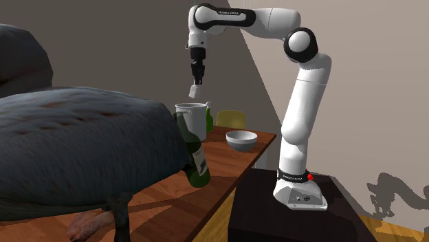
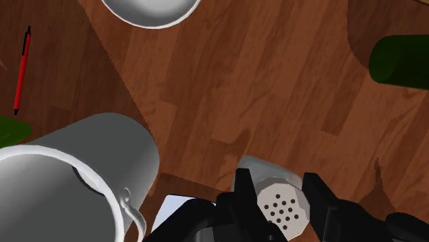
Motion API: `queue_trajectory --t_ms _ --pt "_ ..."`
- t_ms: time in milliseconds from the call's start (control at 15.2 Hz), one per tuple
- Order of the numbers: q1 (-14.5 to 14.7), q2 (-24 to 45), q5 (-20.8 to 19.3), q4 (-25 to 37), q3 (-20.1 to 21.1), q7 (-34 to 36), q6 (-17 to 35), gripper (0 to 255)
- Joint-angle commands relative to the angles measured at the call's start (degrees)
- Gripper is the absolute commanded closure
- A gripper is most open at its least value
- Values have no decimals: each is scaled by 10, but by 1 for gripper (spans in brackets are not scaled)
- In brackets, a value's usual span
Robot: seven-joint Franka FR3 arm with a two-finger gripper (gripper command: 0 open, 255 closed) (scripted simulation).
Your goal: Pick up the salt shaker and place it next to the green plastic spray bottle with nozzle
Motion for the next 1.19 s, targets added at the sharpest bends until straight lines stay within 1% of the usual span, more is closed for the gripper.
queue_trajectory --t_ms 0,330,594,858,1122 --pt "-11 14 -3 15 -17 -29 -2 255" --pt "-40 44 -8 49 -59 -100 -5 255" --pt "-64 80 -6 90 -92 -158 -10 255" --pt "-91 127 3 146 -123 -215 -20 255" --pt "-125 188 20 222 -151 -272 -37 255"
